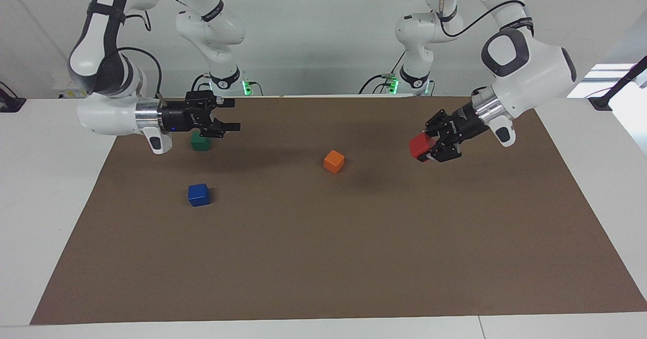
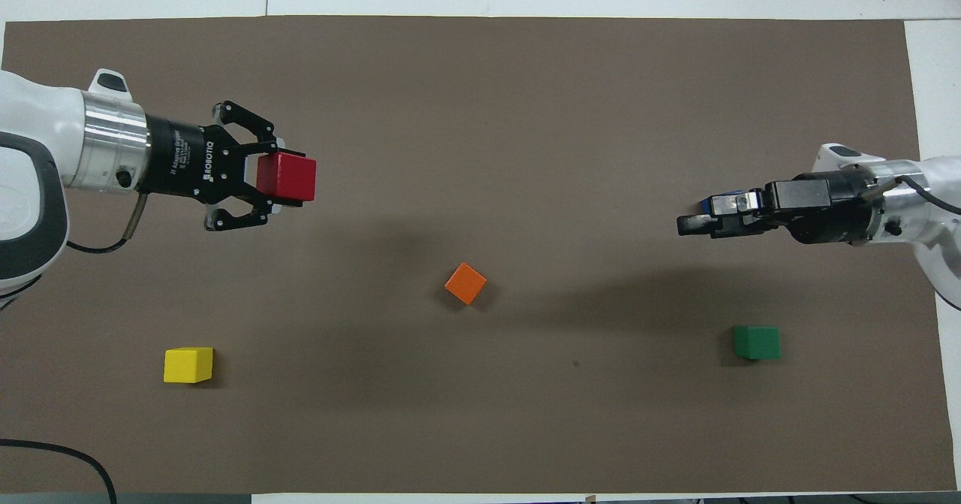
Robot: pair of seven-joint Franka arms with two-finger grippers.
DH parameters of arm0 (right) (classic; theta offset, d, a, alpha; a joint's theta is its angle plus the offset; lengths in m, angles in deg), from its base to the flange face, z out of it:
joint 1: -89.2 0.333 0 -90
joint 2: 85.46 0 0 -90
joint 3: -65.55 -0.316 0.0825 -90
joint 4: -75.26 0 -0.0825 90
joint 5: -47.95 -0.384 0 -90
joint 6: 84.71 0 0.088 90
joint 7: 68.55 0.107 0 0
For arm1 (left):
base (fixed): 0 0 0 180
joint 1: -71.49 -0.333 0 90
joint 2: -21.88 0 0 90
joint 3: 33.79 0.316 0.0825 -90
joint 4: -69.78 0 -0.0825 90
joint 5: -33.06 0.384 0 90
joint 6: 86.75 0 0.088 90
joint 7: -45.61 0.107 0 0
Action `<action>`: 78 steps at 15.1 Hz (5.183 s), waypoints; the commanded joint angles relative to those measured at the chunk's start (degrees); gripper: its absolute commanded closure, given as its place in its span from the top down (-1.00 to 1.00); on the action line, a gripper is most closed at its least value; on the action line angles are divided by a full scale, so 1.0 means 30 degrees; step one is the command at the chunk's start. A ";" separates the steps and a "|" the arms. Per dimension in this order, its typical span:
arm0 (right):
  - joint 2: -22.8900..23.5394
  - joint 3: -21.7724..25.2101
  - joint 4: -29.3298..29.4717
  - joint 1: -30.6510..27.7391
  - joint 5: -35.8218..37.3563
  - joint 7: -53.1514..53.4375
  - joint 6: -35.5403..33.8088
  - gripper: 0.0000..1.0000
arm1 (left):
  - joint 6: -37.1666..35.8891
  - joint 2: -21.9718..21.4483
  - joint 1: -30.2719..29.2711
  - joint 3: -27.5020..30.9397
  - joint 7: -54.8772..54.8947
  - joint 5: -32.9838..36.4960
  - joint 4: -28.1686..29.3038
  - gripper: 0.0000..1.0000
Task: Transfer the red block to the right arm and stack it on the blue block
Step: 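Lift the red block with the left gripper while the right gripper approaches, then close the right gripper on the red block beside the left gripper, then open the left gripper and pull it back from the red block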
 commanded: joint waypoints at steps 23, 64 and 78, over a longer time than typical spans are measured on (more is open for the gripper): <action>0.6610 -0.0398 0.2302 0.5210 -0.7968 -0.3828 -0.0298 1.00 | 0.9209 -0.1339 0.7477 0.0068 0.3856 -1.5134 0.4509 -1.00; 0.5204 -0.0486 0.1657 0.7763 -0.9058 -0.2861 0.2809 1.00 | 0.9531 -0.1574 0.7447 0.0127 0.2771 -1.5134 0.5329 -1.00; 0.5204 -0.0486 0.1569 0.8554 -0.9878 -0.2802 0.3483 -1.00 | 0.9502 -0.1661 0.7418 0.0098 0.2771 -1.5134 0.5505 -1.00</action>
